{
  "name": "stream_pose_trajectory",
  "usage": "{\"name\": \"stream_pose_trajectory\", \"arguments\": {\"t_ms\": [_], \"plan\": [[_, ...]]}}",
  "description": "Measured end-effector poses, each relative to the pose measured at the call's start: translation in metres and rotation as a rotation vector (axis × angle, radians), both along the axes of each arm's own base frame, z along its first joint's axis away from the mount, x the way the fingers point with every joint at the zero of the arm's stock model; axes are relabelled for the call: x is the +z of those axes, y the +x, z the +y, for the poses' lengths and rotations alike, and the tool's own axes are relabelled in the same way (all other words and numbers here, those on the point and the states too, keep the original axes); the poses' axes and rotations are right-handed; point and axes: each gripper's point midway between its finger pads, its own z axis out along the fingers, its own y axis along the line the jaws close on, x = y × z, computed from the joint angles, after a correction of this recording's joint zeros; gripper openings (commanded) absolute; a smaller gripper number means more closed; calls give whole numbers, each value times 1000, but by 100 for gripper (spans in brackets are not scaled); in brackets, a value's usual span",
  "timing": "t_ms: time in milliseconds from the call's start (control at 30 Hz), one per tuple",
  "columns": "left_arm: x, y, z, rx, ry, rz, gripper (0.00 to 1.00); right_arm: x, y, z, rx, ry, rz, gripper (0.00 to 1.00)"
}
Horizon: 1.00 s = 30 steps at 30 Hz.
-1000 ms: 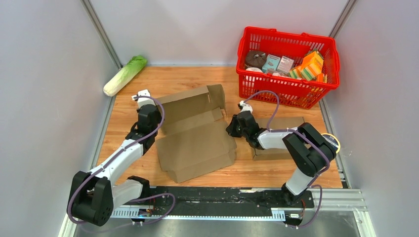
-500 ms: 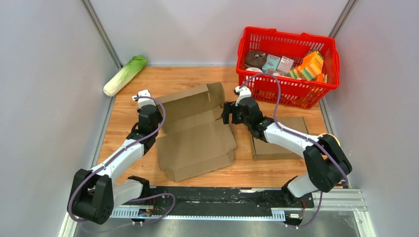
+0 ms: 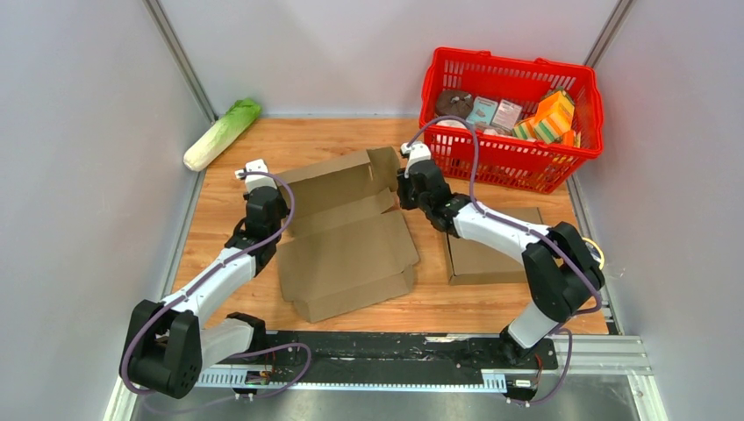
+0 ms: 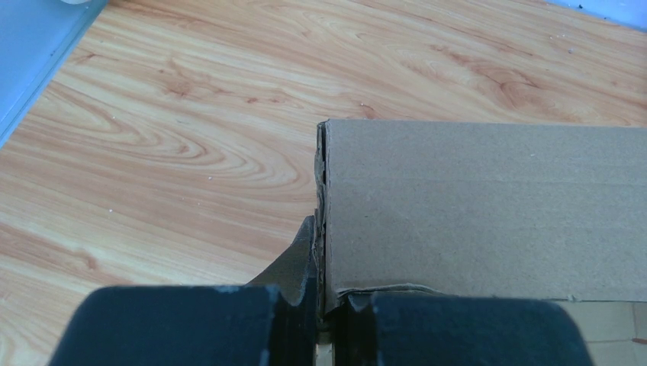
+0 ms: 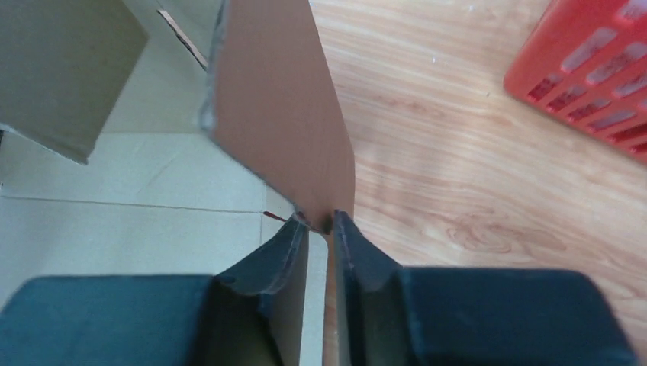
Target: Fold the paper box
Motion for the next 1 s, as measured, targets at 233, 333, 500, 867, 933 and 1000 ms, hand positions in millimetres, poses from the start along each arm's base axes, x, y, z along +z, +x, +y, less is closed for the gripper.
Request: {"name": "stream_pose_trajectory", "arguments": {"t_ms": [233, 333, 500, 867, 933, 1000], "plan": [[-1, -1, 1, 3, 4, 0, 0, -7, -20, 12, 6, -45, 62, 0], [-3, -1, 3, 15, 5, 0, 0, 1, -30, 26, 10, -7, 102, 0], [-3, -1, 3, 17, 1, -1, 0, 4, -47, 42, -3, 55, 182, 0], [-6, -5, -3, -40, 10, -32, 0, -24, -77, 74, 72, 77, 244, 45], [-9, -7, -7, -68, 9, -47, 0, -25, -84, 78, 160, 49, 241, 63], [-8, -7, -9, -90, 21, -59, 0, -22, -88, 77, 238, 42, 236, 67]]}}
